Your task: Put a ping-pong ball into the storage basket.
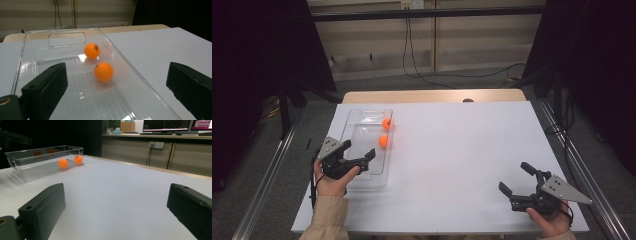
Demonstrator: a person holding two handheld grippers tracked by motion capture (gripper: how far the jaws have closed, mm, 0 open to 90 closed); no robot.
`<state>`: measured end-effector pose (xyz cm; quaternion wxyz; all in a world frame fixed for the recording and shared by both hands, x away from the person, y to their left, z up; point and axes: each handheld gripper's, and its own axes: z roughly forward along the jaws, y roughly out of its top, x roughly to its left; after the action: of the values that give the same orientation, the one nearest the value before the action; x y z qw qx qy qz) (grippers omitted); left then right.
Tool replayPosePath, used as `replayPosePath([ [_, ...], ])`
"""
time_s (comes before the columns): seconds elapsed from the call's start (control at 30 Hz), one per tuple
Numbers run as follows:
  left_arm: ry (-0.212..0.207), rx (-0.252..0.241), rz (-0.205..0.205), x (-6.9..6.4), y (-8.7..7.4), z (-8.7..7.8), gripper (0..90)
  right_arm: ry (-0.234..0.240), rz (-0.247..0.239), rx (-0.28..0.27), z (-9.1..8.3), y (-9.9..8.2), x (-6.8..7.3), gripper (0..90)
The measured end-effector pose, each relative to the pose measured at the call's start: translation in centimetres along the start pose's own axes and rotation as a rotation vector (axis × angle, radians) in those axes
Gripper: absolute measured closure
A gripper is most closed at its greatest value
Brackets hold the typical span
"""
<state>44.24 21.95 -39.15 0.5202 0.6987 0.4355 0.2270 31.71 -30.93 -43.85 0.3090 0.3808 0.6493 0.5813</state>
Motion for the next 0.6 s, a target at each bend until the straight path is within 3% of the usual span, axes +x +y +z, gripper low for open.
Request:
replayPosePath([
  [0.6,-0.012,-0.023,0.003,-0.3,-1.1,-0.4,3.2,0.006,-0.007,0.003,0.0,0.0,0.0,1.2],
])
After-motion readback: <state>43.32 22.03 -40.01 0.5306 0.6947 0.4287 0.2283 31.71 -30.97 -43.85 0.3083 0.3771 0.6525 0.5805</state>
